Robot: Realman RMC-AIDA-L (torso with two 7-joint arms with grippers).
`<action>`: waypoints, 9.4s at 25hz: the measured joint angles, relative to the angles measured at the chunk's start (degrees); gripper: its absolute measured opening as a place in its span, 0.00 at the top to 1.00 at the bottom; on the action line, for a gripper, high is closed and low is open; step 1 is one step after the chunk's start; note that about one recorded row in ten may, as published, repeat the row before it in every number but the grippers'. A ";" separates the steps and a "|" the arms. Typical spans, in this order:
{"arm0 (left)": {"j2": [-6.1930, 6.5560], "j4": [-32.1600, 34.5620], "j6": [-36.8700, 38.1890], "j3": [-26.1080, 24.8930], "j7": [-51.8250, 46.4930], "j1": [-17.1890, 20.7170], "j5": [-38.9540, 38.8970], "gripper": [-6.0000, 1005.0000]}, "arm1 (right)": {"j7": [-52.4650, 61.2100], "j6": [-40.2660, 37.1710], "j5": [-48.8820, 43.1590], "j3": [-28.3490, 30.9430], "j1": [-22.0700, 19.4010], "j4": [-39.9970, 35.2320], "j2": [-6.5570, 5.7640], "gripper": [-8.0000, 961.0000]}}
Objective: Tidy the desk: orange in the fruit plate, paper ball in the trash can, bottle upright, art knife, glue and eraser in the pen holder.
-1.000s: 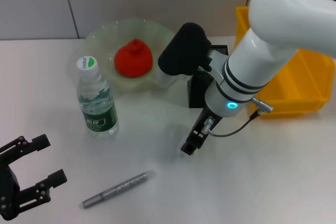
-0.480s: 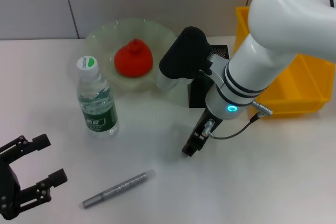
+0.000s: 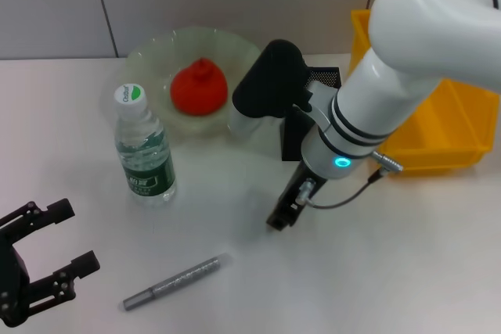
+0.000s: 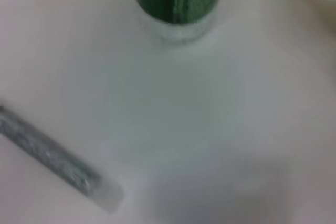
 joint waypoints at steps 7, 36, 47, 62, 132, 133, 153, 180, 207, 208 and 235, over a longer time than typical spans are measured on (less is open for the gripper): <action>0.01 0.00 -0.03 -0.04 0.12 0.30 0.00 0.32 | 0.64 -9.16 -7.16 9.78 -3.48 -14.76 -0.46 0.58; 0.21 -0.70 -0.25 0.02 -0.02 0.61 0.00 0.34 | -0.86 -3.10 -17.03 20.91 -15.08 -32.68 -0.61 0.48; -0.22 15.34 -0.08 0.20 -15.14 -0.26 7.53 0.35 | -3.26 -8.35 -12.21 21.89 -19.22 -40.87 -0.61 0.34; -3.43 46.86 0.66 7.83 -48.34 -9.54 30.68 0.36 | -33.58 -26.84 16.89 40.80 -34.03 -42.96 -0.68 0.34; -4.22 48.55 -18.14 67.22 -97.83 -22.31 59.09 0.45 | -70.72 -36.18 14.28 55.90 -35.61 -14.78 -0.88 0.34; -4.22 48.34 -18.15 67.33 -97.89 -22.47 59.08 0.46 | -70.72 -36.08 14.28 55.86 -35.58 -14.78 -0.88 0.34; -4.22 46.02 -18.77 68.56 -98.13 -24.04 58.93 0.65 | -70.72 -34.80 13.04 55.80 -34.90 -13.37 -0.86 0.34; -3.78 68.37 -18.03 51.58 -91.04 -11.62 45.53 0.84 | -69.65 -35.81 13.44 58.56 -35.53 -13.66 -1.09 0.34; -4.22 36.44 -84.39 66.69 -67.91 -19.52 3.16 0.84 | -67.56 -38.19 13.48 64.06 -35.90 -12.91 -0.82 0.33; -4.22 35.18 -84.97 66.93 -67.89 -20.62 2.65 0.84 | -67.61 -38.24 13.48 64.03 -35.85 -12.89 -0.82 0.33; -4.21 24.48 -99.96 74.75 -68.53 -29.01 -3.13 0.76 | -69.65 -36.85 13.47 63.36 -34.80 -11.35 -0.80 0.33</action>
